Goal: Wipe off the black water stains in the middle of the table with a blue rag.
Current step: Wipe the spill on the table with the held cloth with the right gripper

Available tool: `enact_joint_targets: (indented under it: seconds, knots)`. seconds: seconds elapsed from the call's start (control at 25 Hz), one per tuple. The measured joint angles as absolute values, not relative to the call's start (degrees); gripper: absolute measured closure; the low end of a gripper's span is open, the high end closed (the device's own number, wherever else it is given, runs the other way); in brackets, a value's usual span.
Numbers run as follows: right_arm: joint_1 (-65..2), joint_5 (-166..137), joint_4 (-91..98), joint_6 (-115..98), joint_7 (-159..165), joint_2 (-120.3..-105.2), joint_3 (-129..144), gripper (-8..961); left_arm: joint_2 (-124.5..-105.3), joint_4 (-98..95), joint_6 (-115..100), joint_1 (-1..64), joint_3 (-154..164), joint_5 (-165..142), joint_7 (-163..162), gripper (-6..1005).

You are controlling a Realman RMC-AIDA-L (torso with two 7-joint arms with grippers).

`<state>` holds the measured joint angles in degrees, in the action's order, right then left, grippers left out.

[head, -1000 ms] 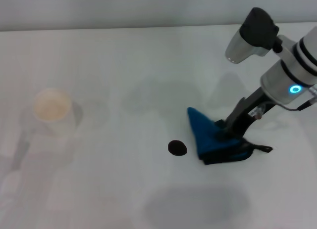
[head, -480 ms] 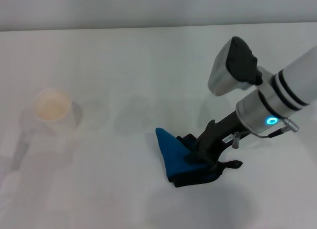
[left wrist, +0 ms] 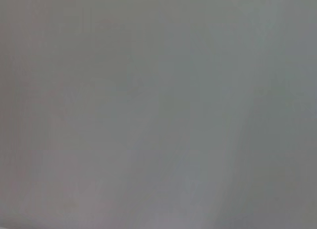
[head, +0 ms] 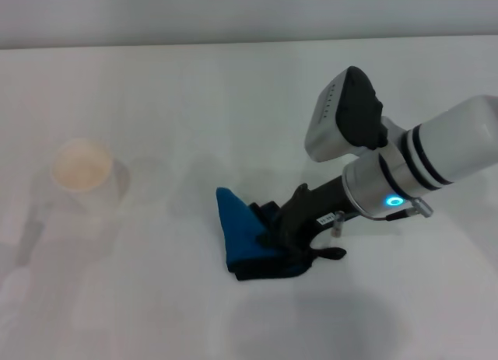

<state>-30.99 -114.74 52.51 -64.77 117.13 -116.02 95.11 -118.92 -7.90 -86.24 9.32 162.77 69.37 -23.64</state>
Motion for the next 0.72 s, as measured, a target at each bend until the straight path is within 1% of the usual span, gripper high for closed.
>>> enact_joint_targets:
  seconds: [0.32,0.48,0.72]
  knots:
    - [-30.6,-114.2,51.7,-55.1,117.4,-115.83,98.8,861,-118.89,-7.9,-86.3,9.6,162.8,70.4,-24.1,123]
    - [-30.1,-114.5,51.3,-51.9,117.4,-115.45,96.9,861,-118.79,-7.9,-86.3,9.7,162.8,71.4,-24.6,123]
    - [-29.6,-115.2,50.6,-51.3,117.2,-115.38,91.6,861,-118.73,-7.8,-86.3,9.8,162.3,71.7,-24.6,123]
